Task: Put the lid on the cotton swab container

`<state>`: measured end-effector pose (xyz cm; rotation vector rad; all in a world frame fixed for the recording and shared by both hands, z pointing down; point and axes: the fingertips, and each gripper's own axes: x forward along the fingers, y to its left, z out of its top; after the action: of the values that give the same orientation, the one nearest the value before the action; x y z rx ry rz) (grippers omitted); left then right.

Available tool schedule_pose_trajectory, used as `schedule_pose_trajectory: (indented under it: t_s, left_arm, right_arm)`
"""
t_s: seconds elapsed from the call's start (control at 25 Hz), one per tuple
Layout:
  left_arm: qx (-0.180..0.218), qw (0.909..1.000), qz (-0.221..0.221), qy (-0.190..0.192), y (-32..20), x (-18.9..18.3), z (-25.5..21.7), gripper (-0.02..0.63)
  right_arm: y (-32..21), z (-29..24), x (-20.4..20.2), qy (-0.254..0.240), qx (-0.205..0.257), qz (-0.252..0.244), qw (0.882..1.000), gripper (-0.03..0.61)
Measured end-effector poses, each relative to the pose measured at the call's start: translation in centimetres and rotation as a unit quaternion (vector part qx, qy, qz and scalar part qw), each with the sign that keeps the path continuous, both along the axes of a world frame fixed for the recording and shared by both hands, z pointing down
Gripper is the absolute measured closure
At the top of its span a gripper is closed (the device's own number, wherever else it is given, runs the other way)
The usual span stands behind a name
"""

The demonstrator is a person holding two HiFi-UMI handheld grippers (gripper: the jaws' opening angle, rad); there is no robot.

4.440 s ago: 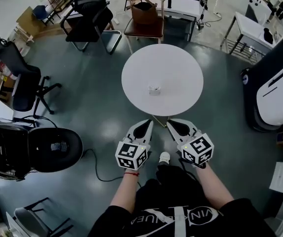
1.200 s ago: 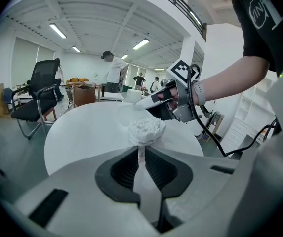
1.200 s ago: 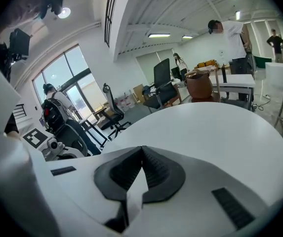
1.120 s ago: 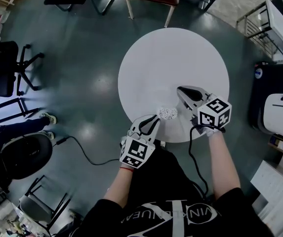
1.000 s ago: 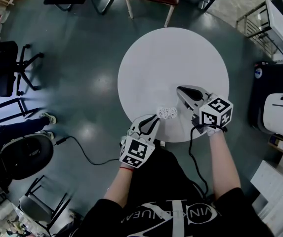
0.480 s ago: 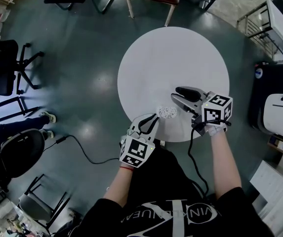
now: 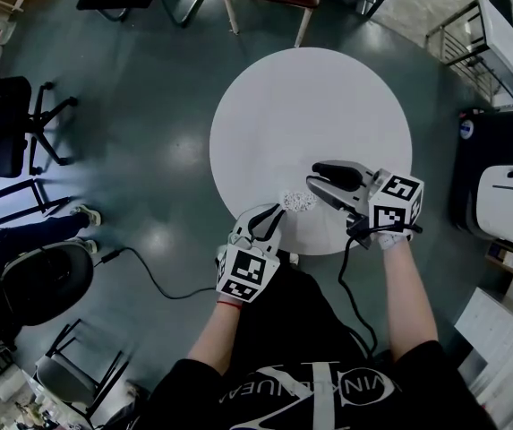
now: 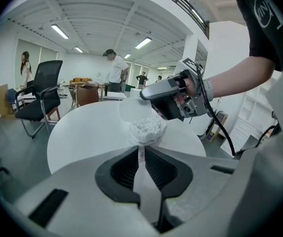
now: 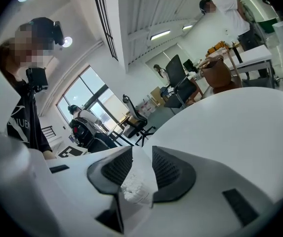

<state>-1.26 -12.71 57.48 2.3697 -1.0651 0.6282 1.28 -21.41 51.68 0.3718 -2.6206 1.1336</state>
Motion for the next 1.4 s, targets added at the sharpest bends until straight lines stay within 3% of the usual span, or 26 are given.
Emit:
schedule_pose_trajectory:
  t_s: [0.52, 0.92, 1.4]
  left_arm:
    - [-0.004, 0.9998, -0.018, -0.004, 0.6, -0.7, 0.0, 0.591]
    - [-0.014, 0.9992, -0.037, -0.01, -0.1, -1.5, -0.6, 0.591]
    - [-0.016, 0.999, -0.039, -0.011, -0.3, -1.2, -0.6, 0.591]
  right_arm:
    - [3.3, -1.7, -0.8, -0.01, 0.038, -0.056, 0.998, 0.454]
    - [4.1, -1.7, -1.1, -0.01, 0.019, -0.065, 0.998, 0.459]
    - [4.5, -0.7, -0.6, 0.02, 0.025, -0.061, 0.998, 0.543]
